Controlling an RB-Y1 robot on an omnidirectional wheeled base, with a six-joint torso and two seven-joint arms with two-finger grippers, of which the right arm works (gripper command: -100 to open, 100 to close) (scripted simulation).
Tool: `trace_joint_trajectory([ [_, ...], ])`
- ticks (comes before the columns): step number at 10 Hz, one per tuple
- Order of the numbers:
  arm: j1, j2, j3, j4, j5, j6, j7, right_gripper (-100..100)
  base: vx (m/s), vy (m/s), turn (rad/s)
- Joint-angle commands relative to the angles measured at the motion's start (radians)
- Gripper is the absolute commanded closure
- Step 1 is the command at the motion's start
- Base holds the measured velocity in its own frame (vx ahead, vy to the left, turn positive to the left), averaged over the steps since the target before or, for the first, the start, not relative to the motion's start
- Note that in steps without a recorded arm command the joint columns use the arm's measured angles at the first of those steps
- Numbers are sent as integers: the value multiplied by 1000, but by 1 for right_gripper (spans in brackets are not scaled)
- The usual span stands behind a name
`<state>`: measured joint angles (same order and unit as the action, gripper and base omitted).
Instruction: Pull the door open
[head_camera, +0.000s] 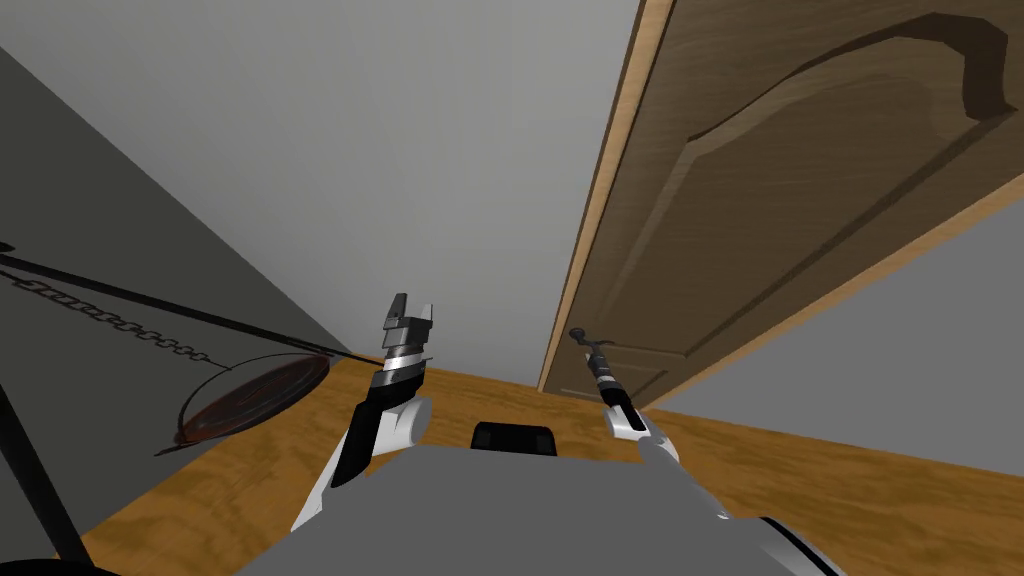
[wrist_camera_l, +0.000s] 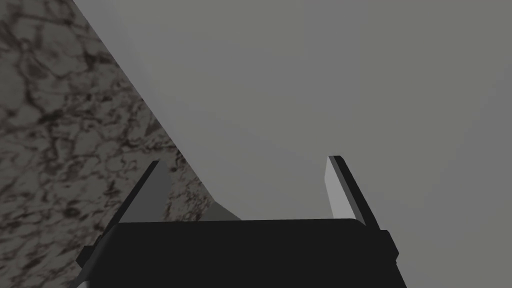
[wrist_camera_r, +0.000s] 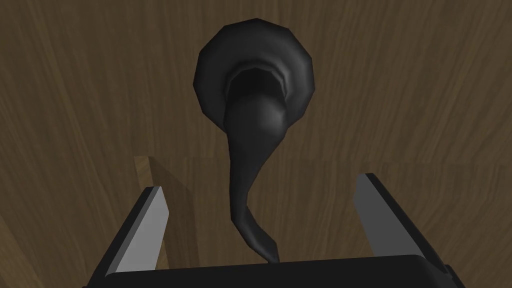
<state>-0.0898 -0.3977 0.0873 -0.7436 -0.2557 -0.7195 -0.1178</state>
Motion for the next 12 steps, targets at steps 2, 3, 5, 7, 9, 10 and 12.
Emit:
trace_joint_trajectory([
  [2, 11, -35, -17, 44, -12, -40, -33, -100, 120, 25, 141],
  [3, 18, -47, -23, 51, -17, -49, -43, -100, 184, 17, 181],
  [5, 20, -50, -24, 46, -18, -45, -44, -100, 125, -3, 38],
  [7, 20, -50, -24, 46, -18, -45, -44, 100, -19, 1, -4],
  [9, 20, -50, -24, 46, -18, -45, -44, 100, -16, -2, 6],
  [10, 20, -50, -24, 46, -18, -45, -44, 100, -7, 0, -1],
  [12, 31, -61, -9, 42, -14, -55, -59, 100, -51, -16, 43],
])
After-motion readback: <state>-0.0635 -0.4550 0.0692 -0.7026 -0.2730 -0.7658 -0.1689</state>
